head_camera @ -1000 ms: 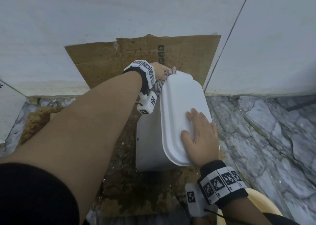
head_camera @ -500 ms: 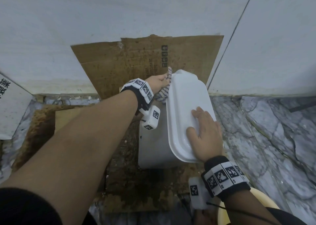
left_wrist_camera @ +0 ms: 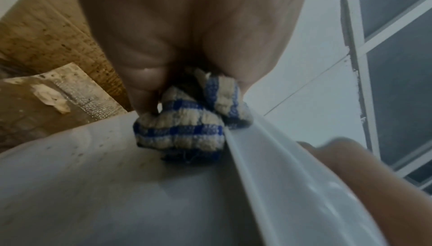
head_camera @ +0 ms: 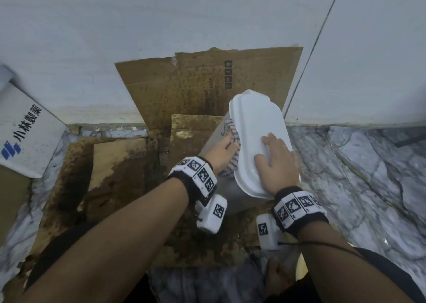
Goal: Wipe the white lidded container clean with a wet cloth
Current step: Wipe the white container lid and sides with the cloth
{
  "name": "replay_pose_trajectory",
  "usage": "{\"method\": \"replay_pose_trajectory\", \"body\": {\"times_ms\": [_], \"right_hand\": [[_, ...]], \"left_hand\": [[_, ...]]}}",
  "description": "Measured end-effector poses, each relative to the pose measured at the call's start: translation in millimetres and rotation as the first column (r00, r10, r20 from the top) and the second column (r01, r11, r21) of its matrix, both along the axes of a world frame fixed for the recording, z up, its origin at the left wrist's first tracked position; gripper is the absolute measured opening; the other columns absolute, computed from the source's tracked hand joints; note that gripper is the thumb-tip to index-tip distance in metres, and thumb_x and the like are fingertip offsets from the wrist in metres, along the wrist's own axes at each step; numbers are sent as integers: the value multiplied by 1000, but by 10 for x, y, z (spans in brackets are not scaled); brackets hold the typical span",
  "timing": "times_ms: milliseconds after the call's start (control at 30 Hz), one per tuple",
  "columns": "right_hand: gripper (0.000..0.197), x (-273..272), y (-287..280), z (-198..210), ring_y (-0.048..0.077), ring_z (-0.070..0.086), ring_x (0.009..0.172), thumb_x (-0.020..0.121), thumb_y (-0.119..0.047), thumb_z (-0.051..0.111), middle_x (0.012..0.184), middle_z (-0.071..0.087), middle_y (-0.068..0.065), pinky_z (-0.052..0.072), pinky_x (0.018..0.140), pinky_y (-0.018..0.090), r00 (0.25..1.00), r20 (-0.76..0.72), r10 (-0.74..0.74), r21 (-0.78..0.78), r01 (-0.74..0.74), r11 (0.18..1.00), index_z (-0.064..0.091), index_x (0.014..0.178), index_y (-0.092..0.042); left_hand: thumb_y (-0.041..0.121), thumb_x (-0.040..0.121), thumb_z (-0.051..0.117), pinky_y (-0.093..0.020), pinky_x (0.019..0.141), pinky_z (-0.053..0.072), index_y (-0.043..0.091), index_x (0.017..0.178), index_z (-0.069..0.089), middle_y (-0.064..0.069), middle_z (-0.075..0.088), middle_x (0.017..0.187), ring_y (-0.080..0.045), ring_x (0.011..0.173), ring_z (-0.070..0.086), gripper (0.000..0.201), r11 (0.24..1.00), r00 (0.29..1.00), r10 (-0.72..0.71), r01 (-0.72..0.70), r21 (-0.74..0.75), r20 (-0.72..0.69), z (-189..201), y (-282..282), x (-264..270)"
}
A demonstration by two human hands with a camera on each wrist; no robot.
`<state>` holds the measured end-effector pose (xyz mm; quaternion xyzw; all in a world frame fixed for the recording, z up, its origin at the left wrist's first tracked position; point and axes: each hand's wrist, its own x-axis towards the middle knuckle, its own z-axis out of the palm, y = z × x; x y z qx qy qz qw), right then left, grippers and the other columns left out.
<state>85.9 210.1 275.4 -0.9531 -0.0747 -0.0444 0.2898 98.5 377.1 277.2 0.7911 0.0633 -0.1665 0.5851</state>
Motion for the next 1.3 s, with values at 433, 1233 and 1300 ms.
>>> {"method": "replay_pose_trajectory", "body": {"times_ms": [433,1233,1300], "right_hand": [[76,9,-28,-6,23,35,137,72,-53,20,148,42,0,19,114,53,999,-43,8,14,-7,1000,44,136,-20],[43,32,41,-43,23,19,143,92,-30,56,155,27,5,11,118,37,986,-51,158,108,-152,982,55,135,-21],[43,6,48,-51,26,16,143,88,-23,60,152,24,7,13,118,38,996,-55,73,154,-64,986,56,130,-16]], "left_hand": [[28,103,36,-31,75,54,34,152,15,0,66,116,-16,93,65,54,980,989,125,-136,142,84,-19,-399,-1157],[28,100,41,-39,119,14,37,152,16,4,1,162,-17,148,6,58,858,968,-229,152,490,101,385,186,-666],[34,100,39,-48,120,8,36,153,12,2,-7,162,-21,149,-9,59,816,972,-233,177,550,33,370,231,-519]]}}
